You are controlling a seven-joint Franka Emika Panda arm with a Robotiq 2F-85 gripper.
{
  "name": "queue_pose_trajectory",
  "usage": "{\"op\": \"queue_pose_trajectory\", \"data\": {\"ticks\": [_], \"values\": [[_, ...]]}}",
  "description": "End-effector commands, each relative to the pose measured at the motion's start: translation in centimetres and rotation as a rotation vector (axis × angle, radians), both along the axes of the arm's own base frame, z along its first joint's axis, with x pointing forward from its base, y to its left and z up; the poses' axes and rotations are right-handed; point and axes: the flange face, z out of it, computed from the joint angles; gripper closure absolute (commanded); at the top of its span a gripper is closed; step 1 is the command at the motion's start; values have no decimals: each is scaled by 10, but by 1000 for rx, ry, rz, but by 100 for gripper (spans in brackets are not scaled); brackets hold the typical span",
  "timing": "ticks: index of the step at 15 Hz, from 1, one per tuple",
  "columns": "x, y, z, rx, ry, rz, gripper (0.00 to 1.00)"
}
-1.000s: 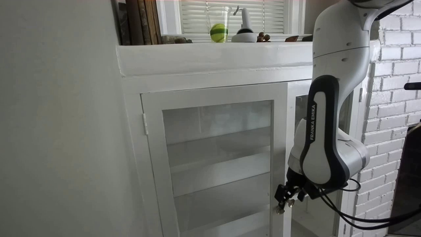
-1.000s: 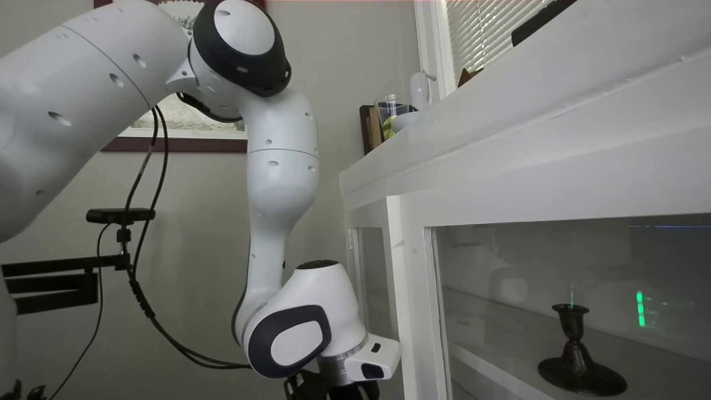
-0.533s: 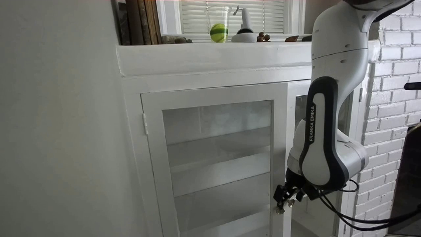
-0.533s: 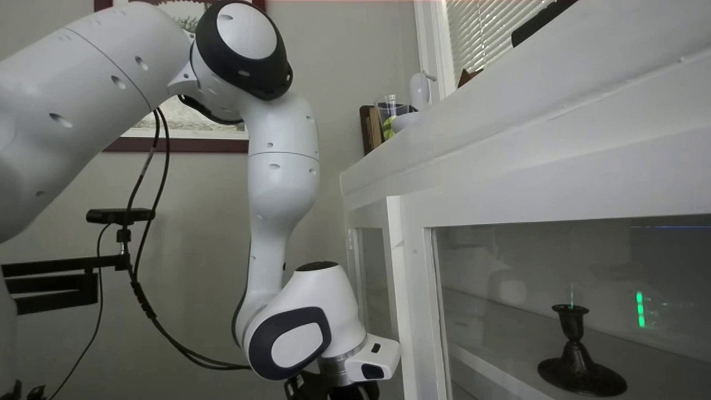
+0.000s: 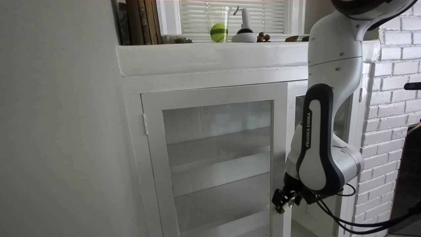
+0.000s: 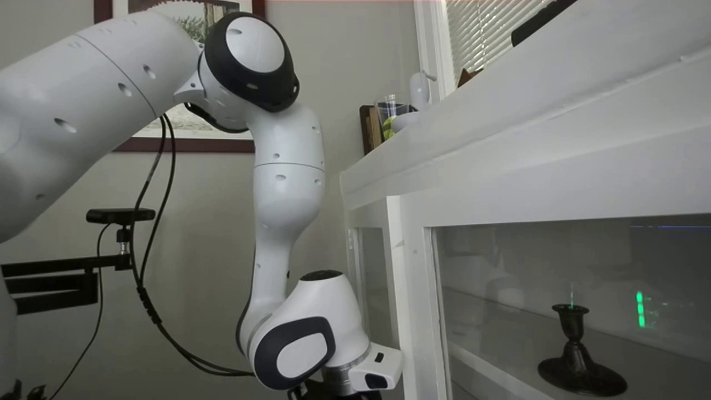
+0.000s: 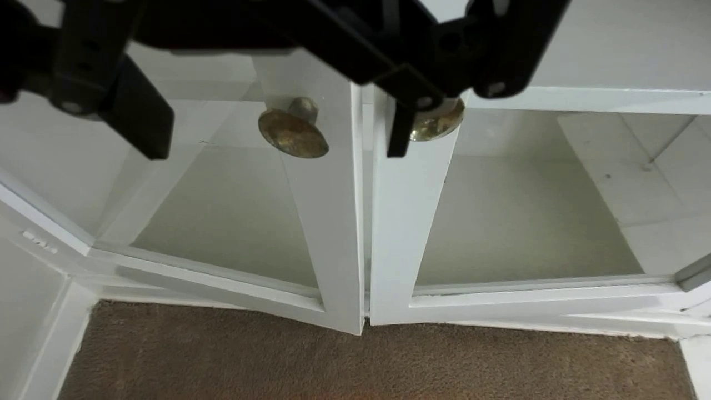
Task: Open the left cabinet door.
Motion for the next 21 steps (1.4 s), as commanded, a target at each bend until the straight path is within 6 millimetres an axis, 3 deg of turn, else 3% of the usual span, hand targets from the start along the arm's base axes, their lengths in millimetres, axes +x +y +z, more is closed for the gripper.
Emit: {"op": "queue_pose_trajectory", "data": {"ticks": [1,4,10,12,17,21], "values": [[6,-7,-15,-15,-1,-6,12],[10,-9,-19,-26,-8,-9,15],[17,-10,-24,-25,-30,-32,10],[20,-9,-26,-16,-34,-38,15],[23,-5,-30,0,-39,-46,42],[24,-3,-35,3,-36,-46,43]]}}
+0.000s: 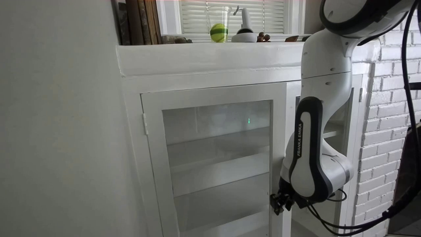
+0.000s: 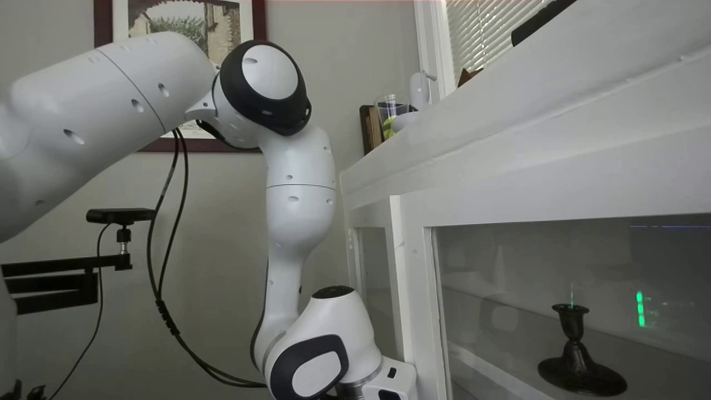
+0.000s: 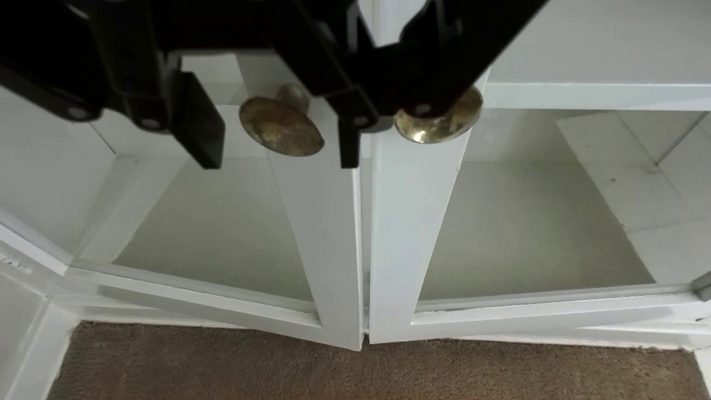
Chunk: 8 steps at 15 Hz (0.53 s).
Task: Open the left cabinet door.
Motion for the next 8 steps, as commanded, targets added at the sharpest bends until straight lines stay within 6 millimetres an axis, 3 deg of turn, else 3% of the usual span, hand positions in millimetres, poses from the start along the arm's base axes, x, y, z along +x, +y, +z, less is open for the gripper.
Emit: {"op": "queue_pose_trajectory", "data": {"ticks": [1,4,8], "values": [[2,1,-8,9,-16,-23,43],[0,2,-10,8,-13,-22,53],[-2,-1,-11,2,-24,-36,54]]}}
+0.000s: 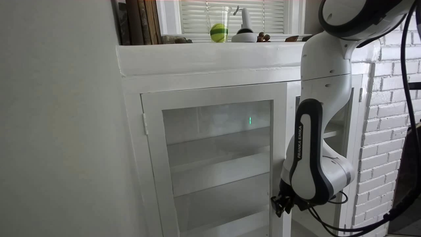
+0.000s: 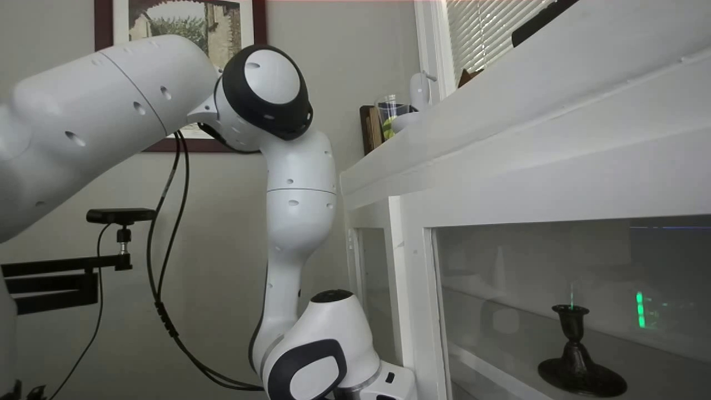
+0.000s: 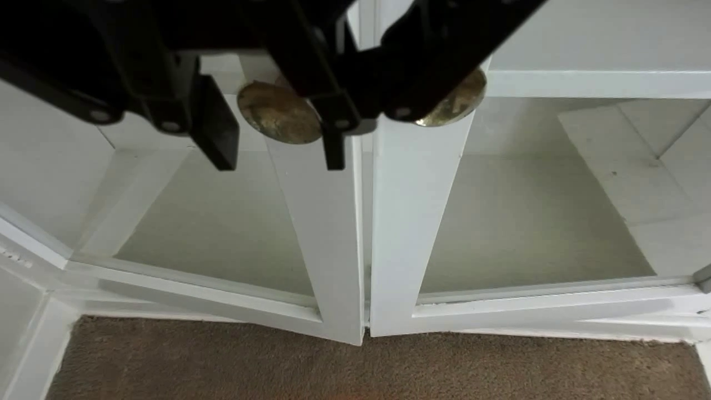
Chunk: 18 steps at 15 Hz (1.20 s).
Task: Open the left cabinet door.
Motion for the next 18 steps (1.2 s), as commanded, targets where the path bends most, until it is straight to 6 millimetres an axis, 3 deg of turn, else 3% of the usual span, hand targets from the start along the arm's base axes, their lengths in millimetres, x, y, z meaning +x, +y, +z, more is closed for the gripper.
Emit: {"op": "queue_pose_trajectory", "data": {"ticks": [1,3,5,7,11,18], "values": [[2,-3,-4,0,-38,-44,49],[2,-4,-3,0,-54,-57,42],[4,-4,-1,7,-69,-68,47],[5,-4,0,11,-78,-74,72],[5,-3,-1,25,-83,-85,99],[1,7,-8,31,-60,-64,100]]}}
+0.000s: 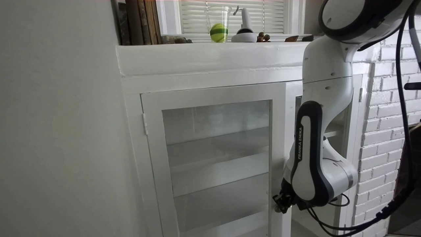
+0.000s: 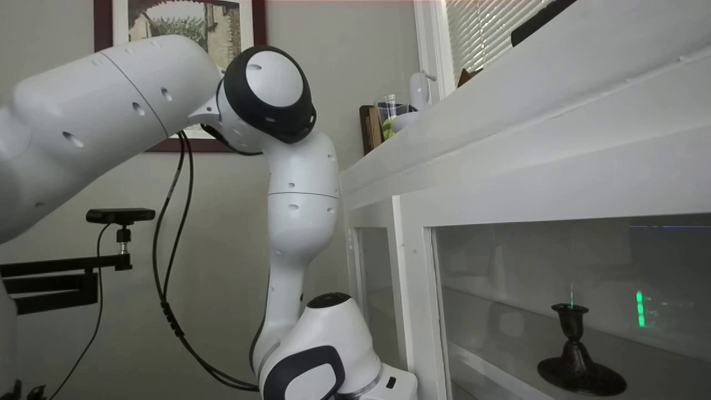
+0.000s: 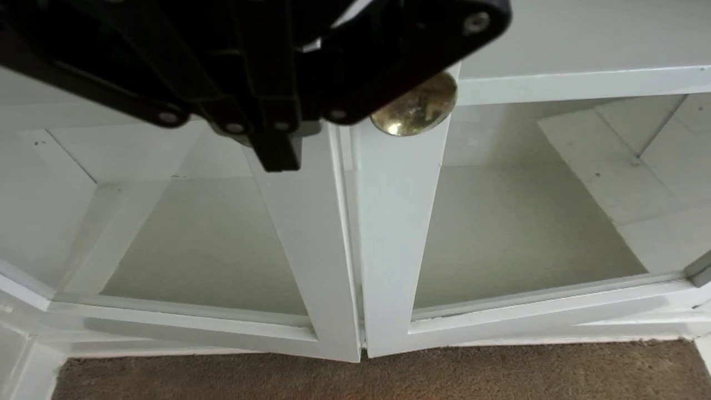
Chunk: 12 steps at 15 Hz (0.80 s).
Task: Open the left cabinet door.
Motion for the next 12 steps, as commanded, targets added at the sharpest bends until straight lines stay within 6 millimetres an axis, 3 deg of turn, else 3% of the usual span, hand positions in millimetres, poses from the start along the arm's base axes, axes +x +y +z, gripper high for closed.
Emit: {"op": "queue_pose_trajectory", "data": {"ticks": [1,3,9,12], "values": [[1,22,-8,20,-5,16,100],[-2,31,-12,31,5,32,100],[-8,91,-14,71,26,145,100],[-10,108,-14,83,28,160,100]]}}
